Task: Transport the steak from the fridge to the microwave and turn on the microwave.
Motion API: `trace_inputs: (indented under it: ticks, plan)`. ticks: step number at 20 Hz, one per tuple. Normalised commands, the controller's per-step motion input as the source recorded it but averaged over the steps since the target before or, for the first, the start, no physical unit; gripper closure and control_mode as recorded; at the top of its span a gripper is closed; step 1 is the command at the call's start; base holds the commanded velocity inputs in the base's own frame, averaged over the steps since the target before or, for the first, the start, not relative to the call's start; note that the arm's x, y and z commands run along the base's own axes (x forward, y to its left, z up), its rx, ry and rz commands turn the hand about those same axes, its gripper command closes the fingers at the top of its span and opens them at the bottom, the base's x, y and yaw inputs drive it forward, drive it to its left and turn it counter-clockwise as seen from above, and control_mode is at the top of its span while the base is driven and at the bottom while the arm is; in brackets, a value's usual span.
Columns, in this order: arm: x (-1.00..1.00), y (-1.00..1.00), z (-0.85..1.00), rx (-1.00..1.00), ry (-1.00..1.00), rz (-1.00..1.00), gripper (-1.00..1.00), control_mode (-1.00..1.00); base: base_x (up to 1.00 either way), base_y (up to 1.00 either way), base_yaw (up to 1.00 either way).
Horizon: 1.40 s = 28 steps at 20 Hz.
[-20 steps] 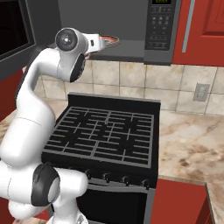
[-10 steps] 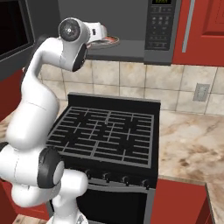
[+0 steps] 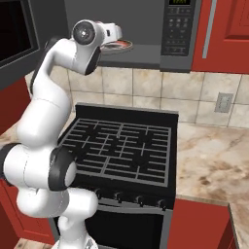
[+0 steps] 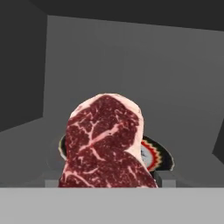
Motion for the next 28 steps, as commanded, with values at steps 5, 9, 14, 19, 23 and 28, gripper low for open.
trace_inputs:
  ticks: [5, 9, 14, 19, 23, 28]
  plan:
    - [0.36, 0.00, 0.00, 0.00, -0.01, 0.00, 1.00, -1.00, 0.00, 0.00, 0.00]
    - [0.37, 0.00, 0.00, 0.00, 0.00, 0.01, 1.00, -1.00, 0.00, 0.00, 0.00]
    - [0.28, 0.00, 0.00, 0.00, 0.00, 0.01, 1.00, -1.00, 0.00, 0.00, 0.00]
    - [0.34, 0.00, 0.00, 0.00, 0.00, 0.01, 1.00, -1.00, 0.00, 0.00, 0.00]
    - [0.46, 0.00, 0.00, 0.00, 0.02, 0.00, 1.00, -1.00, 0.00, 0.00, 0.00]
    - [0.48, 0.00, 0.00, 0.00, 0.07, 0.00, 1.00, -1.00, 0.00, 0.00, 0.00]
